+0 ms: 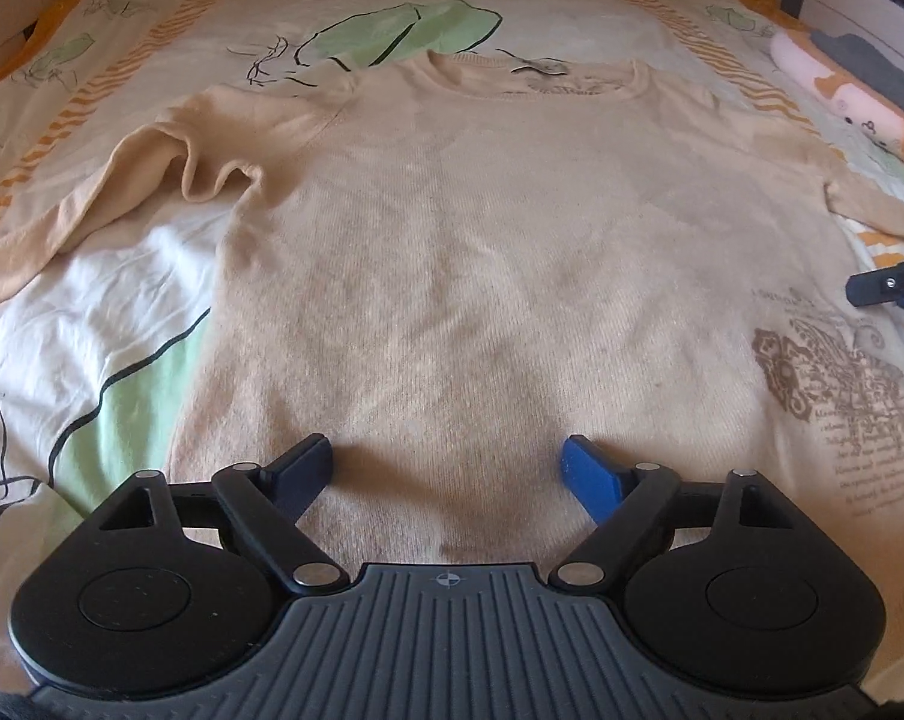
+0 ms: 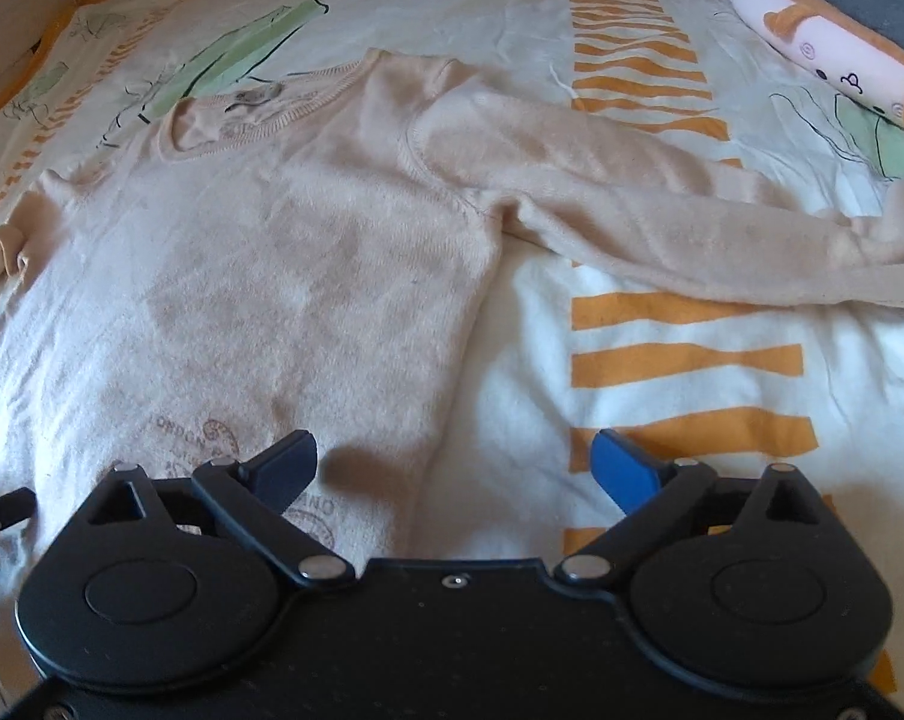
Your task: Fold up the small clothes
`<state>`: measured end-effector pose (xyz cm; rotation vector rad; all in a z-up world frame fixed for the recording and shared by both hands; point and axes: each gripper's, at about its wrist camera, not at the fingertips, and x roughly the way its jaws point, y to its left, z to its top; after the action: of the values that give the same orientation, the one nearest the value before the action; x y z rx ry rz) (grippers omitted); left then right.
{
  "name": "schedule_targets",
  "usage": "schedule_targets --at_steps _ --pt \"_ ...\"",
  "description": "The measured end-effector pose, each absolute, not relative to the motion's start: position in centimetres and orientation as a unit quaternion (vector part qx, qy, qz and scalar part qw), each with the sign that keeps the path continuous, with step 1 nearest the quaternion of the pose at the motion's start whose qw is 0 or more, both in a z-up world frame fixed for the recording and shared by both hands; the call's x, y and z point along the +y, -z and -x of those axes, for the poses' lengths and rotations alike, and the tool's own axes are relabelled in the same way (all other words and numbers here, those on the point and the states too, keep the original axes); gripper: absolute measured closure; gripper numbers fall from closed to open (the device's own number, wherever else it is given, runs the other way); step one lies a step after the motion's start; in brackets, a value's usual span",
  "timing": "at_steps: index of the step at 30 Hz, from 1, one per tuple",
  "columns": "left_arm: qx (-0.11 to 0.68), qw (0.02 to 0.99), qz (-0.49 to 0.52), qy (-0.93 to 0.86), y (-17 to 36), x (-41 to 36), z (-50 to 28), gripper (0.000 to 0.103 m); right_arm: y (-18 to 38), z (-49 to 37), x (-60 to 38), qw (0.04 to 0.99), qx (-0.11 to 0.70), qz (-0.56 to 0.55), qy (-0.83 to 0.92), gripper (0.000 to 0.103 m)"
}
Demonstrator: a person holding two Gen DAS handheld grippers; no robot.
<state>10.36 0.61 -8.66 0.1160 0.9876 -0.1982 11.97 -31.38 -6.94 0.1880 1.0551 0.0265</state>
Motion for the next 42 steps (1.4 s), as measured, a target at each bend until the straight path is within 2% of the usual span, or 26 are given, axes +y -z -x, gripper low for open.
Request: schedule_targets --at_steps 7,14,18,20,26,33,39,40,42 --pt "0.439 0.890 -0.043 0.117 6.1 -1.8 -12.5 0.020 1.1 -11.4 -38.5 0.897 0.412 -0.155 0.040 0.005" --pt "0.421 0.892 -0.065 0.153 5.9 -6.9 -16.1 0.020 -1.3 -14.1 -45.5 0.917 0.367 -0.129 0.091 0.005" --pt "0.407 0.896 -0.073 0.162 6.3 -9.6 -18.4 0.020 -0.3 -17.1 -44.9 0.929 0.356 -0.097 0.041 0.006" --pt "0.405 0.896 -0.077 0.163 6.9 -10.7 -19.3 0.020 0.7 -18.7 -44.0 0.931 0.356 -0.082 0.017 0.013" --pt "0.443 0.876 -0.099 0.161 10.1 -11.6 -20.4 0.019 4.5 -23.1 -41.6 0.927 0.374 -0.028 0.018 0.018" --pt "0.428 0.885 -0.091 0.158 10.6 -11.3 -20.1 0.013 7.6 -21.8 -38.3 0.912 0.405 0.052 -0.033 0.018" --pt "0.422 0.889 -0.092 0.154 10.8 -11.5 -20.1 0.010 7.9 -22.3 -39.1 0.910 0.410 0.025 -0.055 0.018" --pt "0.421 0.889 -0.092 0.154 10.9 -11.5 -20.1 0.009 8.0 -22.3 -39.3 0.908 0.413 0.018 -0.064 0.021" --pt "0.419 0.890 -0.091 0.154 10.9 -11.5 -20.2 0.008 8.0 -22.1 -39.6 0.905 0.418 0.005 -0.086 0.036"
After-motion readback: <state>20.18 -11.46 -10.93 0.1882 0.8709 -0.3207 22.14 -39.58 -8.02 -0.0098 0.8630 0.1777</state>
